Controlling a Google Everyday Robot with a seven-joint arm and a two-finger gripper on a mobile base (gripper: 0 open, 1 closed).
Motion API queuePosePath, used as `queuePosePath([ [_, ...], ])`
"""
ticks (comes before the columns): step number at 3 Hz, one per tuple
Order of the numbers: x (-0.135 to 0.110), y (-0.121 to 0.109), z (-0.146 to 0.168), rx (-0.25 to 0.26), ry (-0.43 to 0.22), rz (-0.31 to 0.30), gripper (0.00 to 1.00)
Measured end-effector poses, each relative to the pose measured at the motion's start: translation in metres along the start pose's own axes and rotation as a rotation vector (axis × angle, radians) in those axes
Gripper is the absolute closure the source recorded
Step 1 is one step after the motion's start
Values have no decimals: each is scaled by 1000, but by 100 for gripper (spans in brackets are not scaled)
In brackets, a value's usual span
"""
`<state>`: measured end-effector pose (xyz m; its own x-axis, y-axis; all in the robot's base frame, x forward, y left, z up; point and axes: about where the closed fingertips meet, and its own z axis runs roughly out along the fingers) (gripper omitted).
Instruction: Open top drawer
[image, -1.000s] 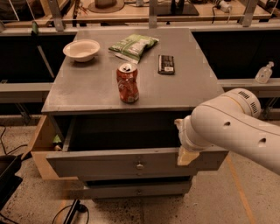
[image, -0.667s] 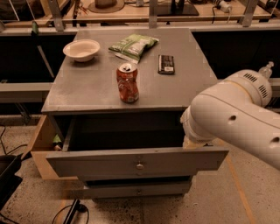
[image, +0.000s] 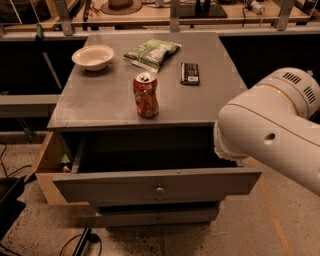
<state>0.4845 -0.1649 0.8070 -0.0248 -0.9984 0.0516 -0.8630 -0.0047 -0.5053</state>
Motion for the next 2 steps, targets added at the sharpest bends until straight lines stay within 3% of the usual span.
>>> queuePosePath([
  [1,-1,1,6,-9,2,-2,100],
  [2,-6,1,38,-30,-28,7,100],
])
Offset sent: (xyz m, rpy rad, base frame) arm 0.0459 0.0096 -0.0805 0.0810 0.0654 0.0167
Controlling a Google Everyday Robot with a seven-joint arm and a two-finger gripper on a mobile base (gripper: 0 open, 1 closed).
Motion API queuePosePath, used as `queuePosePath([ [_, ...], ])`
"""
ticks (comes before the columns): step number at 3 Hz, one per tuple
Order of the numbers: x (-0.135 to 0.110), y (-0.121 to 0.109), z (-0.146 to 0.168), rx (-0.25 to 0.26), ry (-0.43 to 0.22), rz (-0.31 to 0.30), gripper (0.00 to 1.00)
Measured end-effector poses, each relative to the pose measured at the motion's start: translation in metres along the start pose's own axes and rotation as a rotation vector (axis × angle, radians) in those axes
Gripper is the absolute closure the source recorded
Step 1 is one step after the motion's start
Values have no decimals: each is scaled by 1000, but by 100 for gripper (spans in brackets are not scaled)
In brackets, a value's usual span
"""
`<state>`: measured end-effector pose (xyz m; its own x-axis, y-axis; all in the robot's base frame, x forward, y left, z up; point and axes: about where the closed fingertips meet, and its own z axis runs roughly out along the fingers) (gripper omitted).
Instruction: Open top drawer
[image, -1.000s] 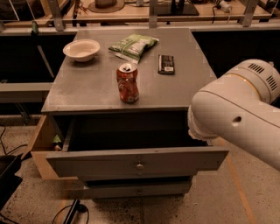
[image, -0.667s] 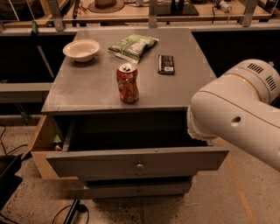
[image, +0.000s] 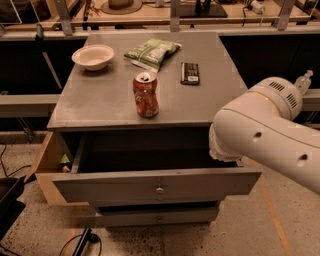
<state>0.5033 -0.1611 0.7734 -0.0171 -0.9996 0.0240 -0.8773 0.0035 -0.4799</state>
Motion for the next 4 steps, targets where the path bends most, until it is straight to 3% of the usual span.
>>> queuePosePath([
  [2,-13,2,69,-43,-58,29,100],
  [3,-17,13,102,-84,-77,39,100],
  [4,-11,35,103,-140,-80,26,100],
])
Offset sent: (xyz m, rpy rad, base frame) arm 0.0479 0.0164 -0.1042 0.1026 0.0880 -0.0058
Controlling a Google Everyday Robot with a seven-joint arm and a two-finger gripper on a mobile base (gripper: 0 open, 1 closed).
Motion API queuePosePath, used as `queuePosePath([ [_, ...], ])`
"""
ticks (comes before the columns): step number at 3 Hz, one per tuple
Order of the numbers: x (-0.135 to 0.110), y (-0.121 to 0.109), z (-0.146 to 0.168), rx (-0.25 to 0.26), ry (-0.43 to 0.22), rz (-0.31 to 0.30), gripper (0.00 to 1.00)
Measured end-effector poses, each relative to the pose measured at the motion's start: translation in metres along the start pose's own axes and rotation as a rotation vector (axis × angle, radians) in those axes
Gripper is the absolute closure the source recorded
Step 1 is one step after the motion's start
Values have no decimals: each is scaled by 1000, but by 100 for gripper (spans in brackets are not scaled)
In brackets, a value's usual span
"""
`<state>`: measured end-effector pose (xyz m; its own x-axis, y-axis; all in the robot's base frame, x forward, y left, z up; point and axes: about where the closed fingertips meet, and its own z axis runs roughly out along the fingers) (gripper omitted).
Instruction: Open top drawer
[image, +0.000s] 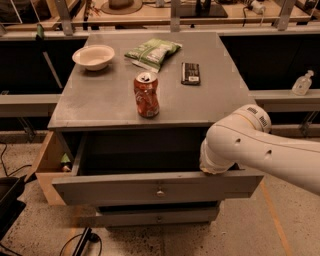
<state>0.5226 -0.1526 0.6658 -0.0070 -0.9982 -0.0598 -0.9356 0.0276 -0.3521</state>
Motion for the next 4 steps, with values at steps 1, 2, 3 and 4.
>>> queuePosePath([
  [1,0,1,0,-3,0,-1,100],
  [2,4,28,-25,-79,15,-30,100],
  [3,4,56,-63,-136,16,-65,100],
  [4,4,56,-63,-136,16,-65,100],
])
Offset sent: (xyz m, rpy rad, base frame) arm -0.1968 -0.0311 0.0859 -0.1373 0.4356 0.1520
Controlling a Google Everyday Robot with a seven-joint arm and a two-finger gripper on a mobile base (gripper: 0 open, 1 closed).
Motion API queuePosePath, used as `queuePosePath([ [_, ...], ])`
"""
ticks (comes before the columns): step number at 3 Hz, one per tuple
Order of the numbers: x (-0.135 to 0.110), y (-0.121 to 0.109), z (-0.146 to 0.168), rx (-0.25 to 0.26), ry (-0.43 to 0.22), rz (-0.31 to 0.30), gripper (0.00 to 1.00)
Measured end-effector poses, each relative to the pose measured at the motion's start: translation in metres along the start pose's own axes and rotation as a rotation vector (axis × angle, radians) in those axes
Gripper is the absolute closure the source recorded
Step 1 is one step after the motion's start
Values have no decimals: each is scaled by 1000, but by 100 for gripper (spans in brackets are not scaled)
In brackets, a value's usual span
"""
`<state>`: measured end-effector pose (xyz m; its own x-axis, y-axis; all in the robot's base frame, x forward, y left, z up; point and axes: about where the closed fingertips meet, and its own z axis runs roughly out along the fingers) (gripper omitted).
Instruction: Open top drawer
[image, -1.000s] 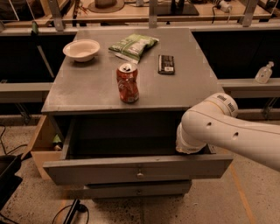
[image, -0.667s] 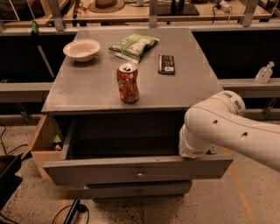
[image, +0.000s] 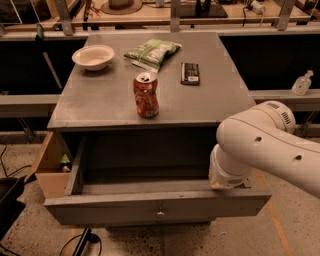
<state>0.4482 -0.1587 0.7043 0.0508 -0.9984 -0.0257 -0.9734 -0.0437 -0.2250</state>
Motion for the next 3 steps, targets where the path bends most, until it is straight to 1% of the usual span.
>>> queuePosePath([
  [1,1,-13,10,-3,-12,-2,100],
  [2,2,-27,41,-46,-76,32,100],
  [3,1,-24,80,-143,-149,65,100],
])
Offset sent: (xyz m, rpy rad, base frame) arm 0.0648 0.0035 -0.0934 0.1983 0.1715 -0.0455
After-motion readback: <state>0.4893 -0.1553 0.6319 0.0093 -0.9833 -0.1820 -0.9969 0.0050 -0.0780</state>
